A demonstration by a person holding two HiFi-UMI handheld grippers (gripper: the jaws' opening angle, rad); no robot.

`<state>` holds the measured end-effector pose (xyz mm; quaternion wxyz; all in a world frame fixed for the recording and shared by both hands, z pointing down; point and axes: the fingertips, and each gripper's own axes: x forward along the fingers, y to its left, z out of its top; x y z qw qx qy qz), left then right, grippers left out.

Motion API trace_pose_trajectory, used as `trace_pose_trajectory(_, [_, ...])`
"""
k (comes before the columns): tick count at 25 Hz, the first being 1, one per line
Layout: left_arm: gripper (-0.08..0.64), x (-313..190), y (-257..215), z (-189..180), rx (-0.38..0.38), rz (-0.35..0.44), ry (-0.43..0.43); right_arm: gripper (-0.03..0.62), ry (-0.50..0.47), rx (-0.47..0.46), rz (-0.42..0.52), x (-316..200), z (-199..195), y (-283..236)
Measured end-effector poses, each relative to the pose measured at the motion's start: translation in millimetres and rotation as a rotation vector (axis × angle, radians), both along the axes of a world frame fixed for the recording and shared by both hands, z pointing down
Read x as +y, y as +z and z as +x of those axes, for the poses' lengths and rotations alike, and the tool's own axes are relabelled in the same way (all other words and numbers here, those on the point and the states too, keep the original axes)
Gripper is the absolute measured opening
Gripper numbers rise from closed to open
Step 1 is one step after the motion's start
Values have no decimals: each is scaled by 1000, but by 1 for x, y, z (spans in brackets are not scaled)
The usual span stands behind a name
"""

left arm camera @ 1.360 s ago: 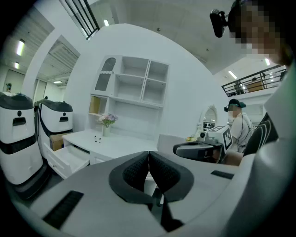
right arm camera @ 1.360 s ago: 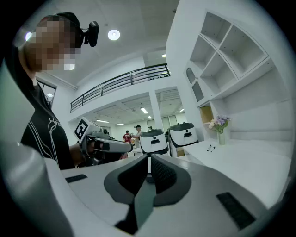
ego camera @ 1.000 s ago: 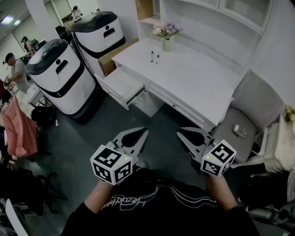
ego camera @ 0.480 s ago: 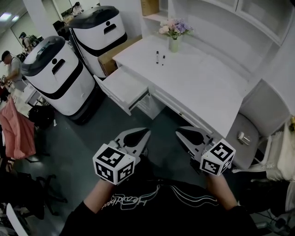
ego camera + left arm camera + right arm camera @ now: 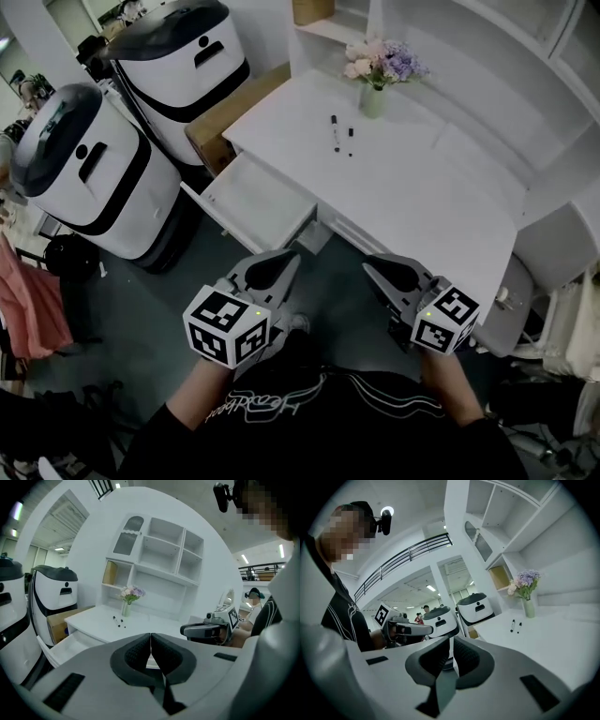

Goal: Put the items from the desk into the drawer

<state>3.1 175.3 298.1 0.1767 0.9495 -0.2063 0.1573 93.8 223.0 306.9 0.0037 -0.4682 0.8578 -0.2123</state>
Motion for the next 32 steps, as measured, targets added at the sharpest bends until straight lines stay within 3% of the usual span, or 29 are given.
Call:
trace_pose_trajectory(8, [23,-132,18,-4,20,-31,19,55,70,-41,-19,-128,11,15])
trace_pose_trajectory(17, [21,-214,37,2,2,-61,-23,55,89,31,-17,-228,47,32])
trace_pose_trajectory(26, [21,-297,50,21,-26,-92,-94,58,76,125,-74,-328,92,64])
trace_pose_trajectory(27, [21,-304,52,23,-27,-97,-102,68,86,137,-87,-338,98,70])
trace_pose_trajectory(29, [21,-318,56,24,-27,-106,-126,155,116,178,-114,-357,110,82])
trace_pose_trajectory(32, [21,-335,64,26,-24,-124,-156,183,147,249,-153,-382,123,103])
